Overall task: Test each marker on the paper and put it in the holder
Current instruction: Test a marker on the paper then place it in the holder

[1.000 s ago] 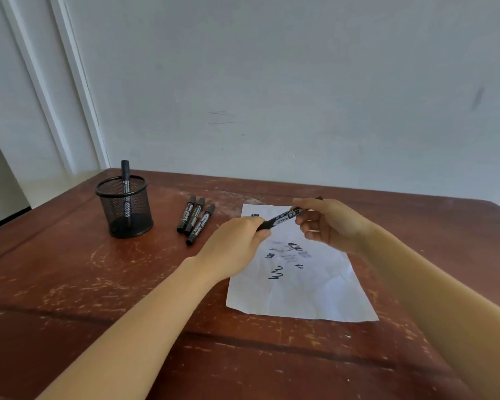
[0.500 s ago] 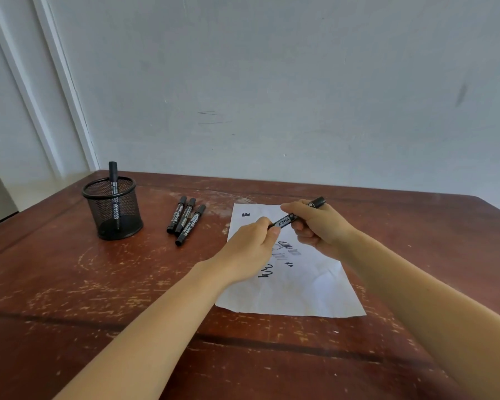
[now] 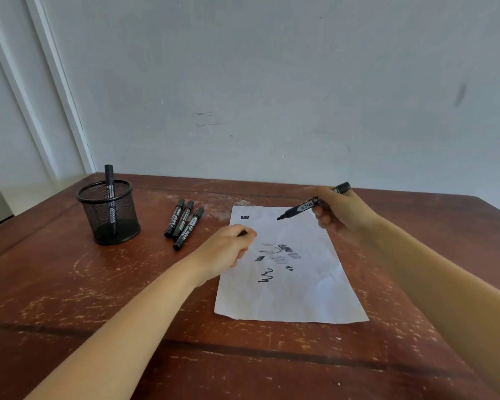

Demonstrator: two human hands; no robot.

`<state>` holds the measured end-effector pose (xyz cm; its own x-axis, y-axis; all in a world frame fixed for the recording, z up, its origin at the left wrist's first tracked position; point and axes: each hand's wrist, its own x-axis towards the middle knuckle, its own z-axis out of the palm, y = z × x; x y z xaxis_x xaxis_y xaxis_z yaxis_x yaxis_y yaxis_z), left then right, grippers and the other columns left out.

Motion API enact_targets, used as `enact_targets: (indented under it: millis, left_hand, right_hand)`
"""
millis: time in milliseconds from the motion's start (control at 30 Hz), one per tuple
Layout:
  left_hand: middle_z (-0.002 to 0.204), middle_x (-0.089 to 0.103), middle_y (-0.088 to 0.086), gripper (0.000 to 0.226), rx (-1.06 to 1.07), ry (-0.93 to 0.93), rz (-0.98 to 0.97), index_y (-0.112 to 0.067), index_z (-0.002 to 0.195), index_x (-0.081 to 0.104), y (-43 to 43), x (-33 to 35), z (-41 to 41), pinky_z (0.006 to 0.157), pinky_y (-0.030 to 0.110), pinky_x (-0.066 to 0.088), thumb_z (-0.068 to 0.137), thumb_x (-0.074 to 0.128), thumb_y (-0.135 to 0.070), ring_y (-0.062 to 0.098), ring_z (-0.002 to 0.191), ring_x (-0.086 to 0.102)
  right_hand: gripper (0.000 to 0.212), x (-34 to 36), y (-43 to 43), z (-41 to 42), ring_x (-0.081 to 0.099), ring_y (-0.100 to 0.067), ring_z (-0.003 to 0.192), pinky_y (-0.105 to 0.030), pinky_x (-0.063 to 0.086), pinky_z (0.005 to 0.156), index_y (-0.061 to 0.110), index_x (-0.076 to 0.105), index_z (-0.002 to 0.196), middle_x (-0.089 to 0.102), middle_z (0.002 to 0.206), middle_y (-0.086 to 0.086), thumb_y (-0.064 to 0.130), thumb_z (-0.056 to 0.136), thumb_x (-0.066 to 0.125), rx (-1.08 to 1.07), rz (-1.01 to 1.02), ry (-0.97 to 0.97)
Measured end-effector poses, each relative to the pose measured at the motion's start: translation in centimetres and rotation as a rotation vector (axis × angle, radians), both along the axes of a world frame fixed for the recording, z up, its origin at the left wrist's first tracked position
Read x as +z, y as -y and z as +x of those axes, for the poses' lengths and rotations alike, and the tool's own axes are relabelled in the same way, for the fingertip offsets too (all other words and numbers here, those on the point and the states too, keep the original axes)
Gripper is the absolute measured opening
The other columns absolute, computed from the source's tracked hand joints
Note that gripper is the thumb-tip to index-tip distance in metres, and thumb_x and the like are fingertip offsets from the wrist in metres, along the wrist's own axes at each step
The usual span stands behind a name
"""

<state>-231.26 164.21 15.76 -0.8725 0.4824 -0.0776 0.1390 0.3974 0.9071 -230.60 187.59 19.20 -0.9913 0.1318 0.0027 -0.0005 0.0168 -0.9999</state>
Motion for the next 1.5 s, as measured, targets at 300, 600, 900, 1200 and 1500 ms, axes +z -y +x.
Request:
enact_targets:
  millis: [300, 600, 900, 1200, 1500]
  left_hand:
    - [0.14, 0.051, 0.002, 0.041, 0.082, -0.453, -0.344, -0.022, 0.139, 0.043, 1.4, -2.5, -1.8, 0.096, 0.026, 0.039, 0.098, 0.043, -0.026, 0.019, 0.127, 0.047]
    - [0.137, 0.054, -0.004, 0.038, 0.077, -0.426, -0.33, -0.026, 0.135, 0.047, 2.1, -3.0, -2.4, 0.106, 0.033, 0.037, 0.098, 0.043, -0.03, 0.019, 0.13, 0.044]
    - [0.146, 0.044, -0.001, 0.039, 0.091, -0.399, -0.376, -0.023, 0.138, 0.043, 1.5, -1.6, -1.4, 0.116, 0.034, 0.007, 0.1, 0.038, -0.026, 0.026, 0.143, 0.019]
    - [0.146, 0.044, 0.0, 0.04, 0.087, -0.402, -0.376, -0.021, 0.139, 0.042, 1.5, -1.2, -1.0, 0.116, 0.032, 0.006, 0.1, 0.038, -0.024, 0.024, 0.14, 0.026]
    - [0.145, 0.046, 0.0, 0.039, 0.086, -0.413, -0.367, -0.021, 0.138, 0.043, 1.6, -1.2, -0.9, 0.116, 0.032, 0.006, 0.1, 0.039, -0.023, 0.025, 0.139, 0.028]
  right_hand:
    - [0.015, -3.5, 3.9, -6.3, 0.058, -0.017, 0.062, -0.027, 0.047, 0.063, 0.007, 0.068, 0.089, 0.06, 0.067, -0.004, 0.02, 0.083, 0.072, -0.102, -0.001, 0.063]
    - [0.032, -5.8, 4.8, -9.1, 0.036, -0.011, 0.035, -0.02, 0.031, 0.04, 0.009, 0.048, 0.057, 0.045, 0.049, -0.003, 0.018, 0.087, 0.06, -0.243, 0.191, -0.025]
    - [0.031, -6.4, 4.6, -9.6, 0.045, -0.016, 0.047, -0.027, 0.038, 0.053, 0.008, 0.055, 0.061, 0.053, 0.055, -0.004, 0.024, 0.087, 0.062, -0.22, 0.291, -0.047]
    - [0.028, -6.4, 4.6, -9.6, 0.043, -0.018, 0.048, -0.029, 0.037, 0.053, 0.009, 0.054, 0.062, 0.052, 0.056, -0.005, 0.02, 0.086, 0.061, -0.218, 0.26, -0.044]
    - [0.024, -6.4, 4.5, -9.8, 0.045, -0.02, 0.051, -0.032, 0.038, 0.056, 0.008, 0.055, 0.067, 0.053, 0.058, -0.006, 0.02, 0.087, 0.059, -0.232, 0.246, -0.042]
